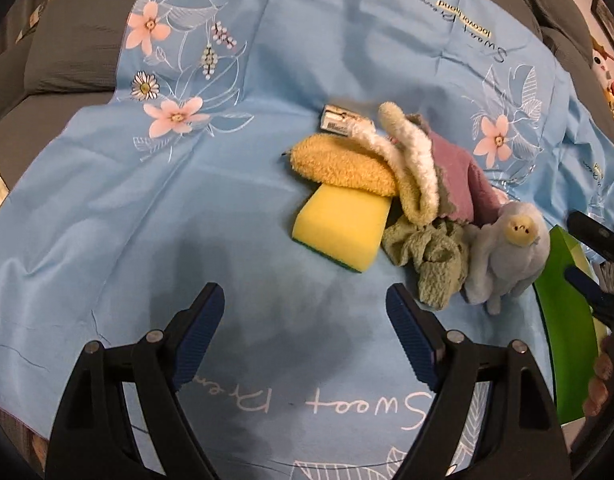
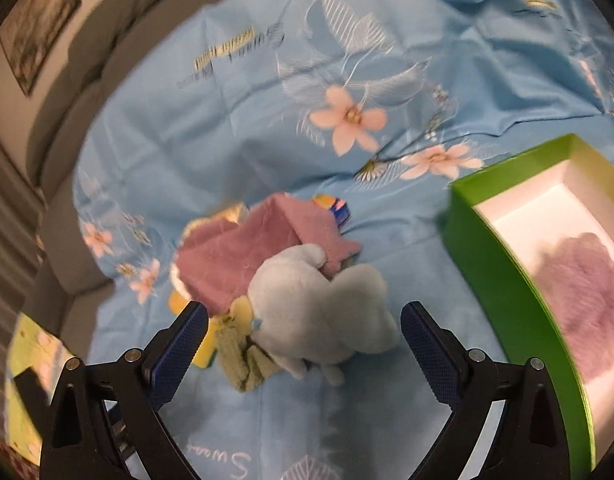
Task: Organize soft objects
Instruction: 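Move the right gripper back to the pile toward the grey plush mouse, then grasp the grey plush mouse with the right gripper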
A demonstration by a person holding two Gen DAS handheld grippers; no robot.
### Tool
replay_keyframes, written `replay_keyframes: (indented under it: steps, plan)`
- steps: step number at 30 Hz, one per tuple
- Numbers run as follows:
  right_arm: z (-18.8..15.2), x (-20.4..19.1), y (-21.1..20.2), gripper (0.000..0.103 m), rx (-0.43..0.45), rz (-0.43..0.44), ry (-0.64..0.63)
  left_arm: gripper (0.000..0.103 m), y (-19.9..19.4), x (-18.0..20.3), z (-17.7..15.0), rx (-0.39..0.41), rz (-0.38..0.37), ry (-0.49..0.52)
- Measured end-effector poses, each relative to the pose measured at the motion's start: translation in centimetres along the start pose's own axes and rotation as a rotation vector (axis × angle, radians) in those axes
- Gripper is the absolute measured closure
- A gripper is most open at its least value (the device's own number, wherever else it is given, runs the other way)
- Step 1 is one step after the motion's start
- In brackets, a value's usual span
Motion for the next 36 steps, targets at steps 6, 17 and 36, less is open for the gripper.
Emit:
replay_keyframes:
  steps: [6,17,36]
  plan:
    - [0.7,-1.7,3.3,0.006,-0.004,-0.026,-0.048,0.021,0.3,0.1,0.1,-0.017,-0.043,-0.009]
    - [-3.0,-3.3,0.9,0.033,-0.055,0.0,-0.131,0.021,0.8,-0.5,0.3,-0.019,-0.006,-0.023]
    - [-1.0,0.1,-3.1,0.018,-0.056,0.134,-0.006,0.021,-1.2,3.1,-0.8,-0.024,-0.178,-0.015]
Point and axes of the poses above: each gripper's, at about its wrist camera, not at the fingertips, and y roughly the way its jaws point, x to its right, z to its top, the point moved 3 cm from there along y, roughly the way its jaws point, and after that the axes turned 11 degrees about -z, right-handed, at the moved point
